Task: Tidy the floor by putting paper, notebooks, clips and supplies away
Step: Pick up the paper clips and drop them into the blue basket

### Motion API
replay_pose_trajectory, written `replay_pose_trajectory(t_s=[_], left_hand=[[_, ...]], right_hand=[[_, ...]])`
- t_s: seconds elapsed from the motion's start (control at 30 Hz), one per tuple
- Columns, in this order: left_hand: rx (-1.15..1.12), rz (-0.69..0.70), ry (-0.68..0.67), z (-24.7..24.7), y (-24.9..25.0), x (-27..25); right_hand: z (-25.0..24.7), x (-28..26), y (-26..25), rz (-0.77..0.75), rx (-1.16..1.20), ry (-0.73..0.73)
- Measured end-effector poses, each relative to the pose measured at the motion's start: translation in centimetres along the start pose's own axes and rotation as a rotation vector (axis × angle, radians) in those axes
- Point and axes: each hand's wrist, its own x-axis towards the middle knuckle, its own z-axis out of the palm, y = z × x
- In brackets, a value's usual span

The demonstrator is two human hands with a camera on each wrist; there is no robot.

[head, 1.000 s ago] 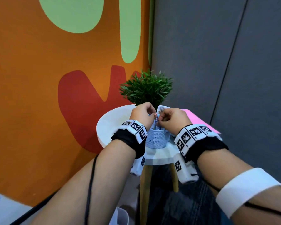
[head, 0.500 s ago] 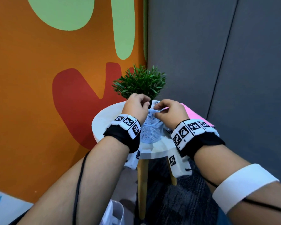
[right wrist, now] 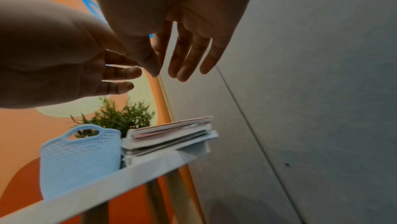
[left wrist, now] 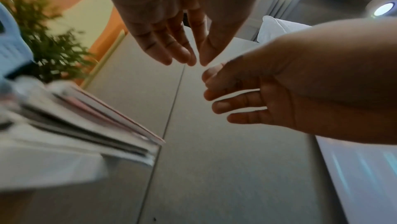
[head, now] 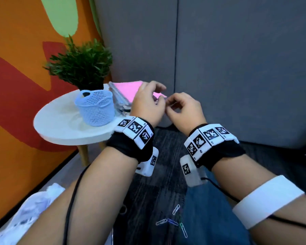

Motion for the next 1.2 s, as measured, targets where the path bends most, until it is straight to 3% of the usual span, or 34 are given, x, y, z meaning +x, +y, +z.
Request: replay_pose_trajectory(t_s=[0.1, 0.17, 0.3, 0.47, 0.73, 1.03, 1.2], left_hand=[[-0.027, -0.031, -0.065, 3.4, 0.6, -2.6], [-0.088, -0.079, -0.204, 9.8, 3.4, -7.6], [-0.116, -0.188, -0.263, 13.4, 2.3, -12.1], [-0.078, -0.381, -0.508, 20.5, 2.7, -21.9], [-0.027, -0.553, -0.888, 26.3, 4.3, -36.3], [0.13, -0.371, -1.395, 28.1, 6.1, -45.9], [0.193, -0.248, -1.579, 28.8, 7.8, -48.8]], right_hand=[[-2.4, -2.9, 2.7, 0.036, -0.054, -0.027], [-7.5, -8.1, 8.0, 0.156, -0.13, -0.012], [-8.7, -12.3, 12.2, 0.235, -0.182, -0.076], [-12.9, -21.3, 19.2, 0.487, -0.295, -0.112], [-17.3, -34.3, 26.5, 0.863, -0.415, -0.36], [-22.6, -45.0, 31.3, 1.138, -0.509, -0.753], [-23.1, -47.4, 31.3, 1.16, -0.559, -0.872]])
